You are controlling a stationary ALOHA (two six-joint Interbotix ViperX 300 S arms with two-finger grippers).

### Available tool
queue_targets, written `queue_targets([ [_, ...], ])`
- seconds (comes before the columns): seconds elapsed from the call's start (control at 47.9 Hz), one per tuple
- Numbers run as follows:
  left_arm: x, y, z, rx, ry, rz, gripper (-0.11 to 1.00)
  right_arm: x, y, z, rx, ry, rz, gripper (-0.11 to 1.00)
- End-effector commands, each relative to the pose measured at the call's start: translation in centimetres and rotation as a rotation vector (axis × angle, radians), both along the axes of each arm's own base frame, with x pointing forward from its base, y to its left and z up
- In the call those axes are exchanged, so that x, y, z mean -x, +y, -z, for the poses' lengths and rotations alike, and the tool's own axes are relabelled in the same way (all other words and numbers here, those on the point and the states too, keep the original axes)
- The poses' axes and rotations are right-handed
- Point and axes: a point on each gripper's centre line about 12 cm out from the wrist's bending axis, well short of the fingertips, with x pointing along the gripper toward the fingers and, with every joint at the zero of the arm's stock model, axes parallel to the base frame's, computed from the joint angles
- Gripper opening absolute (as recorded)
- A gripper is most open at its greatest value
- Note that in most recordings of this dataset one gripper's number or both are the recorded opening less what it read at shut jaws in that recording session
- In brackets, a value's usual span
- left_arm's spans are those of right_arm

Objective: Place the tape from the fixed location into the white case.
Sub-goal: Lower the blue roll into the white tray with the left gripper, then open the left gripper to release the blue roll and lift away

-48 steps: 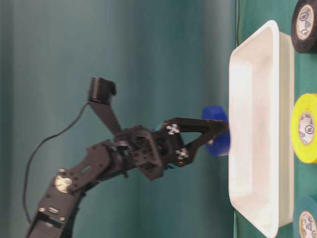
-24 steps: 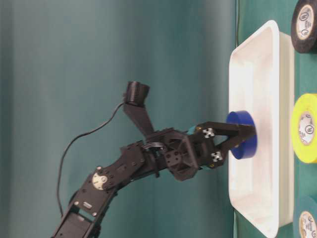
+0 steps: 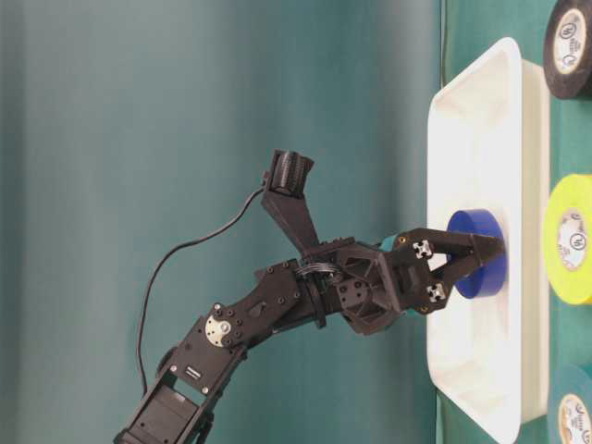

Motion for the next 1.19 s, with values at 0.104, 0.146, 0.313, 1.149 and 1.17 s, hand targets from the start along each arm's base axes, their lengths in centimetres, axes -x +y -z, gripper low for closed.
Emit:
queue_targets([
  [0.104, -0.4, 0.0, -1.3, -0.020, -0.040, 0.020, 0.24, -0.3, -0.1, -1.0, 0.004, -0.028, 0.003, 0.00],
  [0.146, -0.5, -0.1, -1.3, -0.020, -0.040, 0.022, 0.24, -0.3, -0.1, -1.0, 0.002, -0.028, 0.003, 0.00],
  [0.313, -0.4, -0.2, -1.3, -0.015, -0.037, 0.017, 0.26, -0.3, -0.1, -1.1, 0.002, -0.029, 0.003, 0.00],
  [1.149, 0.3, -0.7, -4.6, -0.016, -0.048, 0.019, 0.85, -0.3, -0.1, -1.0, 0.002, -0.024, 0.003, 0.00],
  [1.17, 0.3, -0.8, -5.0, -0.018, -0.054, 0.021, 0.85, -0.3, -0.1, -1.0, 0.002, -0.024, 0.003, 0.00],
])
